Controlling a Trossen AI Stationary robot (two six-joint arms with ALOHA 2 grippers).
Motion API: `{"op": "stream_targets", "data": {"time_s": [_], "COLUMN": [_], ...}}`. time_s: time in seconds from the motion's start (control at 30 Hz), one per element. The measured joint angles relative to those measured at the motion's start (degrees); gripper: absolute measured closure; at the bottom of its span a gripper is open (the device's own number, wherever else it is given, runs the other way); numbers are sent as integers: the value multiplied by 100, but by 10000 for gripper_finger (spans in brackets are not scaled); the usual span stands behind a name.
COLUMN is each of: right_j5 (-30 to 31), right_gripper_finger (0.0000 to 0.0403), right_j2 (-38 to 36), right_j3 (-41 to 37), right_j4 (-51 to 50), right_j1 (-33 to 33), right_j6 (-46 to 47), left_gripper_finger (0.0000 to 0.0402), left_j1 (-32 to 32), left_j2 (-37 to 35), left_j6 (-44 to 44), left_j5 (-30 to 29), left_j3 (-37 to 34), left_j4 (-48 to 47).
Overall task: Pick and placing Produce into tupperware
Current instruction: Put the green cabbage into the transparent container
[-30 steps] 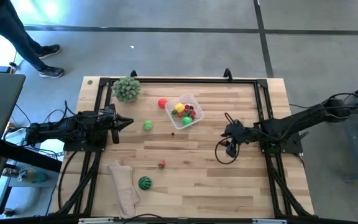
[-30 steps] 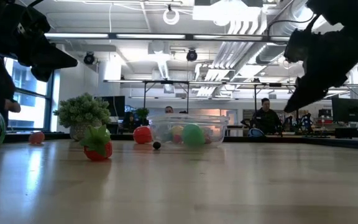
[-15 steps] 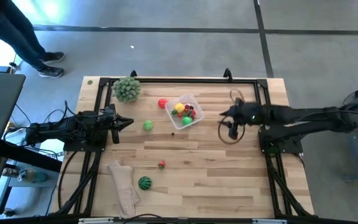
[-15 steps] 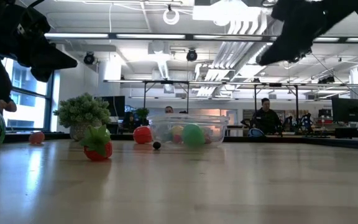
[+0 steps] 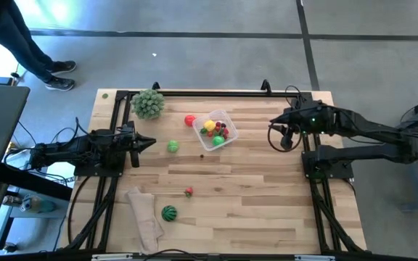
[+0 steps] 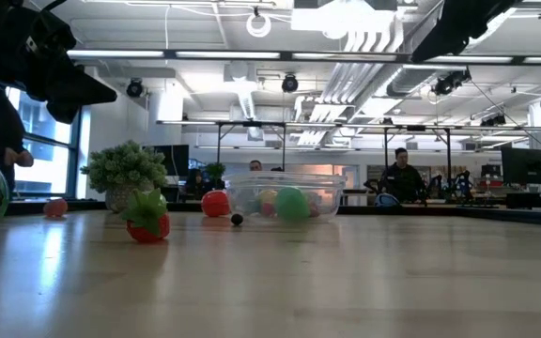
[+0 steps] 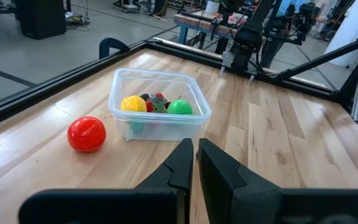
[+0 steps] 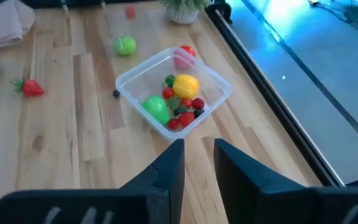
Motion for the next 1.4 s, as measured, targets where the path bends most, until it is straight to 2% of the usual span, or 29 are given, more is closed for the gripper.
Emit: {"op": "stream_targets", "data": {"time_s": [1.4], "right_j5": [-9], "right_gripper_finger": [327], "right_j2": [-9], "right_j3": [-2], "right_j4": [-47], "right_j1": [2], "right_j6": [0], "left_gripper_finger": [385], "left_j1": [0], "left_j2": [0], "left_j6": [-45], "left_j5": [8], "left_j3": [0], "left_j4": [335]}}
